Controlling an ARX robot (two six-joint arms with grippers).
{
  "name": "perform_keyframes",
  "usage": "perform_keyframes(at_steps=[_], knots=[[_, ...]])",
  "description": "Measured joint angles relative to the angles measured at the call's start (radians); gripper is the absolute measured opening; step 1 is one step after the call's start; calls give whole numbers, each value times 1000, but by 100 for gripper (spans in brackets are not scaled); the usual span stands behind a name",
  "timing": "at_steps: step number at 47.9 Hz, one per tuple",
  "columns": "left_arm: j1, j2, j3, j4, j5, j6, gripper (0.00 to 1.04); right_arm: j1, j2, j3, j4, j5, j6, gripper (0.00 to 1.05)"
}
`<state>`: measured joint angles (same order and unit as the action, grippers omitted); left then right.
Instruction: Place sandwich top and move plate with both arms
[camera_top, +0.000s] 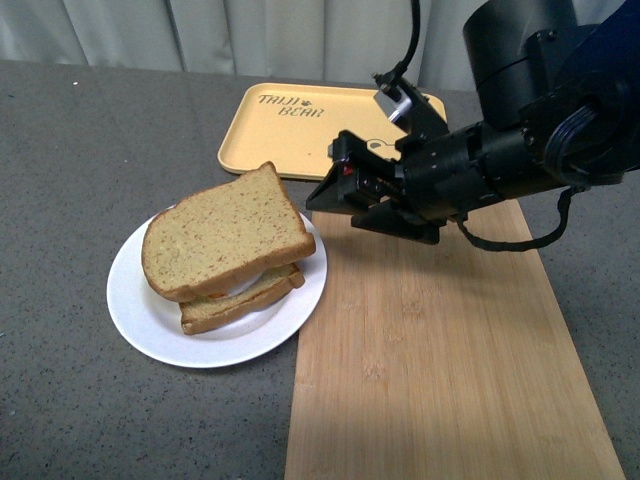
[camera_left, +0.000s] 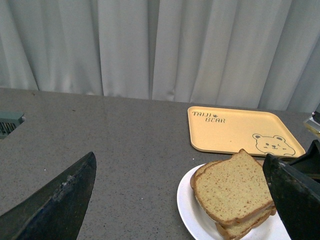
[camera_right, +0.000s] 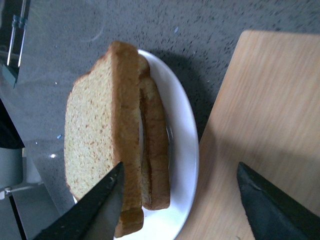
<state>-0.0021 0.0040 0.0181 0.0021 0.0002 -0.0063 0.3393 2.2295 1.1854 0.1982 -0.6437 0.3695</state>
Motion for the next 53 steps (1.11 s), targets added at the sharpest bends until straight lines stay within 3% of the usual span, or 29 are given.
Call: perform_keyframes(at_steps=[2,4,5,6,8,9,10,16,19,28,39,42,44,47,53], knots=[[0,0,0,0,0,0,98,-6,-6,0,0,2,0,72],[0,0,0,0,0,0,98,-2,-3,-18,65,85,-17,73],[0,0,0,0,0,0,98,5,2,-61,200,217,-54,70],[0,0,0,0,-1,0,98,7,2,-71,229,250,-73,69],[0,0,0,0,2,0,98,16,6,-152,452,494,-150,62],[0,0,0,0,4,0,98,16,6,-165,480,521,-150,61],[0,0,0,0,2,1,98,16,6,-241,648,643,-212,56],[0,-1,0,-2,-2,0,98,-10,-41,-412,949,842,-304,37],[0,-2,0,-2,-3,0,98,-27,-92,-473,1037,884,-322,28],[0,-2,0,-2,-2,0,98,-80,-227,-610,1191,903,-344,0],[0,-2,0,-2,-1,0,98,-90,-242,-661,1197,902,-348,1],[0,-3,0,-2,2,0,98,-114,-292,-721,1189,845,-357,1],[0,-3,0,-2,-1,0,98,-155,-423,-844,1168,775,-364,1],[0,0,0,-2,-3,1,98,-220,-683,-1015,1130,774,-365,1],[0,-3,0,-2,1,1,98,-248,-901,-1108,1025,735,-366,1]])
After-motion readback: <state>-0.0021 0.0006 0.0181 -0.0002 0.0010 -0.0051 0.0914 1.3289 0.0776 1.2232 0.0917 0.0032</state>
